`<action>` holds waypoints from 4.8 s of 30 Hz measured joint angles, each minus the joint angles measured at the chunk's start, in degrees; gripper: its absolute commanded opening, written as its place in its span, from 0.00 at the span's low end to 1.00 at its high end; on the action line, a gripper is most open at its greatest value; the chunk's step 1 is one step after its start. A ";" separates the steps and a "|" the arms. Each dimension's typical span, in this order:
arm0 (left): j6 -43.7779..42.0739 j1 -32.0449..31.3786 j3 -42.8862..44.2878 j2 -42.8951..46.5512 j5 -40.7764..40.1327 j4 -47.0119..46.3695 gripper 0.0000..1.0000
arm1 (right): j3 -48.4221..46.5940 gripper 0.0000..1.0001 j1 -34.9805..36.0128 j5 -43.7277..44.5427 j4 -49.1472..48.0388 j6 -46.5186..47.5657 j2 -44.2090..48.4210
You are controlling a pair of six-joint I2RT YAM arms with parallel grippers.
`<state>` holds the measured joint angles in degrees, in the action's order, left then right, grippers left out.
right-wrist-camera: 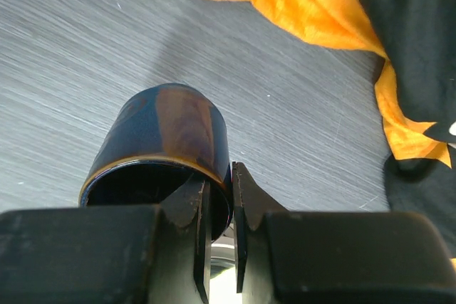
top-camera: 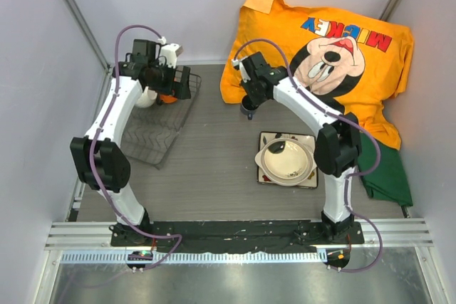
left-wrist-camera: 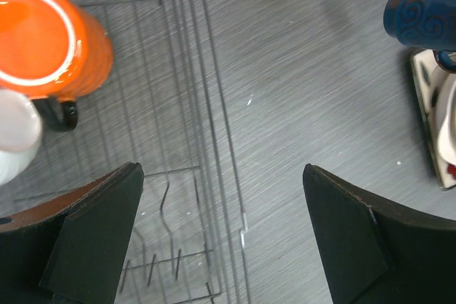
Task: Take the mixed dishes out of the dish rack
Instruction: Place the cup at the center of the board, then pick up the cup from the dish rack.
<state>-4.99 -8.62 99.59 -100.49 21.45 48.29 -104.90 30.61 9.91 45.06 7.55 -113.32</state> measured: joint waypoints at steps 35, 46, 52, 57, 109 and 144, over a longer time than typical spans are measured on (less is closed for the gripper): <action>-7.17 0.00 -3.87 3.80 -6.49 2.91 1.00 | -3.85 0.03 2.05 -6.16 9.01 4.35 -11.52; -7.48 0.00 -4.61 4.02 -6.43 2.97 1.00 | -3.85 0.25 2.05 -6.21 8.92 4.87 -11.69; -7.48 0.00 -4.63 4.02 -6.40 2.97 1.00 | -3.85 0.39 2.08 -6.27 8.74 5.44 -11.69; -7.58 0.00 -4.61 4.02 -6.43 2.97 1.00 | -3.85 0.48 2.08 -6.49 8.74 5.70 -11.67; -17.79 2.23 28.17 -30.18 -23.74 7.52 0.99 | 13.94 0.81 2.08 -4.48 4.46 5.88 15.82; -18.01 5.60 17.00 -26.53 -17.35 3.48 0.86 | 19.30 0.81 2.08 -4.68 2.36 6.19 15.93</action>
<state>-23.00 -3.03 116.60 -127.02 4.10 51.77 -85.60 32.69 5.23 47.42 13.74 -97.38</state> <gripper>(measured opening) 0.873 0.809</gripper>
